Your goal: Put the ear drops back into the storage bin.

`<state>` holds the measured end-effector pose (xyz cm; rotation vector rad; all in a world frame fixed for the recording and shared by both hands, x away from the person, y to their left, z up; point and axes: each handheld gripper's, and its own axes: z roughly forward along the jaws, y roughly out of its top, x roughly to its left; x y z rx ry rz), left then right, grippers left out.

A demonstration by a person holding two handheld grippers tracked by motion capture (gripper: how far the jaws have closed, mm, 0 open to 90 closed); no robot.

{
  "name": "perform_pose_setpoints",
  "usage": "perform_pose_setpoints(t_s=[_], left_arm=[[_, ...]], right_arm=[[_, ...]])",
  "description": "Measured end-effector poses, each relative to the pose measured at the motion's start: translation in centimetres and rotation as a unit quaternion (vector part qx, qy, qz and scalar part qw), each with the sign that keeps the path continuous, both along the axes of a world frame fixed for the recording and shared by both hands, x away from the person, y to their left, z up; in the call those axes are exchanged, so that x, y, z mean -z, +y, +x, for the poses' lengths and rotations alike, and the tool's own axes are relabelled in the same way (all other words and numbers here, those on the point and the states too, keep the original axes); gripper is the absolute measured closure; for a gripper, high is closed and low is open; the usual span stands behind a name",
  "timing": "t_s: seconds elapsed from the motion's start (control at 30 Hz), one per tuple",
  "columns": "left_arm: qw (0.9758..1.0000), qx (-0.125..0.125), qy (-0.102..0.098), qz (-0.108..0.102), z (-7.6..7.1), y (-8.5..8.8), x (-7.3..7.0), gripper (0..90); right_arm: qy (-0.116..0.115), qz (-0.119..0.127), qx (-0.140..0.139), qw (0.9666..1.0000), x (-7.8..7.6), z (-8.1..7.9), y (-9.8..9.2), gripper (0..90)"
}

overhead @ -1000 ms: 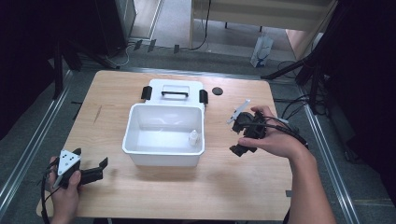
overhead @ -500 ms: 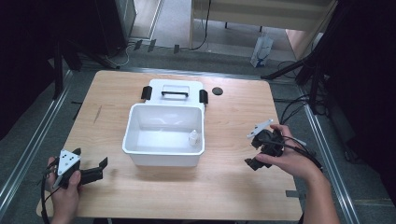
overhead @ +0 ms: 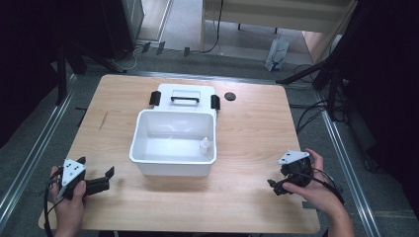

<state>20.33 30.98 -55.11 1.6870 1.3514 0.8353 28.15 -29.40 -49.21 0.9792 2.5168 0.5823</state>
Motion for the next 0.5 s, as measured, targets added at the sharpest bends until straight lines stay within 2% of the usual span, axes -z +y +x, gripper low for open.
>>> perform_pose_setpoints(t_s=[0.03,0.07,0.1,0.13,0.17,0.2,0.27,0.3,0.33,0.37,0.4,0.47,0.5], left_arm=[[1.0,0.0,0.0,0.0,0.0,0.0,0.0,0.0],[1.0,0.0,0.001,0.001,0.0,0.0,0.0,0.0],[1.0,0.0,0.001,0.001,0.0,0.0,0.0,0.0],[1.0,0.0,0.0,0.001,0.0,0.0,0.0,0.0],[1.0,0.0,0.0,0.001,0.0,0.0,0.0,0.0],[1.0,-0.001,0.001,0.0,0.0,0.0,0.0,0.0],[1.0,-0.001,0.001,-0.003,0.0,0.0,0.0,0.0],[1.0,-0.001,0.001,-0.003,0.0,0.0,0.0,0.0],[1.0,-0.001,0.002,-0.009,0.0,0.2,0.0,0.0],[1.0,-0.001,0.002,-0.009,0.0,0.2,0.0,0.0],[0.9999,-0.001,0.003,-0.014,0.0,0.3,0.0,0.0],[0.9999,-0.001,0.004,-0.014,0.0,0.3,0.0,0.0],[0.9999,-0.001,0.004,-0.014,0.0,0.3,0.0,0.0]], right_arm=[[0.0,0.0,0.0,1.0,0.0,0.0,0.0,0.0],[-0.011,0.031,0.016,0.9994,0.9,-0.6,-0.8,0.0],[-0.011,0.031,0.016,0.9994,0.9,-0.6,-0.8,0.0],[-0.017,0.057,0.033,0.9977,1.7,-1.1,-1.5,0.0],[-0.017,0.057,0.033,0.9977,1.7,-1.1,-1.5,0.0],[-0.027,0.076,0.05,0.9955,2.6,-1.6,-2.2,0.0],[-0.035,0.104,0.064,0.9919,3.1,-2.1,-2.7,0.0],[-0.035,0.104,0.064,0.9919,3.1,-2.1,-2.7,0.0],[-0.056,0.135,0.082,0.9858,3.6,-2.7,-3.4,0.0],[-0.056,0.135,0.082,0.9858,3.6,-2.7,-3.4,0.0],[-0.069,0.171,0.098,0.9779,4.0,-3.2,-4.0,0.0],[-0.079,0.198,0.11,0.9708,4.4,-3.7,-4.3,0.0],[-0.079,0.198,0.11,0.9708,4.4,-3.7,-4.3,0.0]])
